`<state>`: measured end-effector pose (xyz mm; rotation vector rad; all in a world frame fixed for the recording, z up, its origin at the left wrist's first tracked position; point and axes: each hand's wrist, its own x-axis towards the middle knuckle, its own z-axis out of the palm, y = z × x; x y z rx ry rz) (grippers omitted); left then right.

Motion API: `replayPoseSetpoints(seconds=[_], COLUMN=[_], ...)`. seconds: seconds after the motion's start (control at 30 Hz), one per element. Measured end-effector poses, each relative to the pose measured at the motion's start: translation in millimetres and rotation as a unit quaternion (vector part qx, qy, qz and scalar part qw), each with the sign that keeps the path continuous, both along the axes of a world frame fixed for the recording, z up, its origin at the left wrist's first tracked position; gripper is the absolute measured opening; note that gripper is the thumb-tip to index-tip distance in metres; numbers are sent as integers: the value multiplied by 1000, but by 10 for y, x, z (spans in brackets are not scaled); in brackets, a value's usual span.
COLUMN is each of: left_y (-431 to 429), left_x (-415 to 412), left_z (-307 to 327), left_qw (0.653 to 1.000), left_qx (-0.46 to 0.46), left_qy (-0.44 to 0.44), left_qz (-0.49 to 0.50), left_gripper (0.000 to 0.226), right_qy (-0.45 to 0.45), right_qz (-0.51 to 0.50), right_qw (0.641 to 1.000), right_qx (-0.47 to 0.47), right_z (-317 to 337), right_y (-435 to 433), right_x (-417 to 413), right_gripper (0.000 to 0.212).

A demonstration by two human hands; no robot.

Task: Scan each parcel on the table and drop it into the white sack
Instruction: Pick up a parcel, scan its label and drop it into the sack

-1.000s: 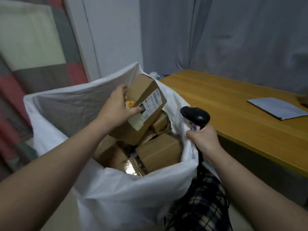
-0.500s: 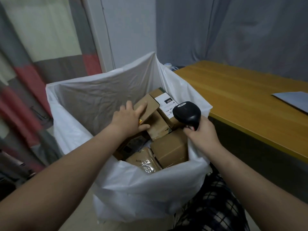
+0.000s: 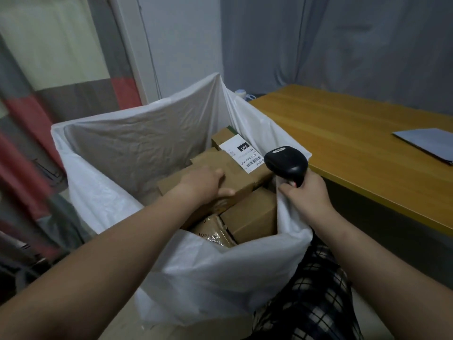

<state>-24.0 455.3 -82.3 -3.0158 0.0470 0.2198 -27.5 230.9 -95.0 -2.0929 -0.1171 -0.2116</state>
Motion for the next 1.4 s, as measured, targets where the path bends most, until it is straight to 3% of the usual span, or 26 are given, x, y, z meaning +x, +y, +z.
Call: replayPoseSetpoints(seconds=[0.13, 0.3, 0.37, 0.57, 0.77, 0.97, 1.17, 1.23, 1.4], left_y=[-477, -1169, -1468, -2402, -3386, -4209, -4713, -4823, -4952], left_x=[87, 251, 333, 563, 931, 1371, 1836, 1980, 2052], left_z=[70, 286, 348, 453, 300, 121, 49, 30, -19], left_qw=[994, 967, 957, 932, 919, 928, 938, 942, 936], left_qx=[-27, -66, -91, -147, -251, -203, -135, -103, -69], left_qy=[-83, -176, -189, -175, -68, -36, -54, -50, -96], left_qz=[-71, -174, -203, -281, -296, -311, -313, -317, -331], left_gripper=[61, 52, 49, 49, 45, 53, 73, 67, 23], right_qy=[18, 24, 33, 90, 61, -45, -81, -83, -83], right_qz=[-25, -86, -124, -217, -172, -277, -270, -259, -241], right_qw=[999, 983, 974, 939, 911, 843, 864, 868, 877], right_qx=[31, 159, 186, 252, 371, 459, 417, 416, 408], right_z=[64, 260, 310, 425, 210, -11, -60, -77, -102], right_y=[-253, -730, -1038, -2366, -3176, -3404, -3409, -3423, -3438], right_x=[-4, -3, 31, 44, -186, -91, -8, 23, 72], right_gripper=[15, 17, 28, 40, 27, 12, 15, 17, 25])
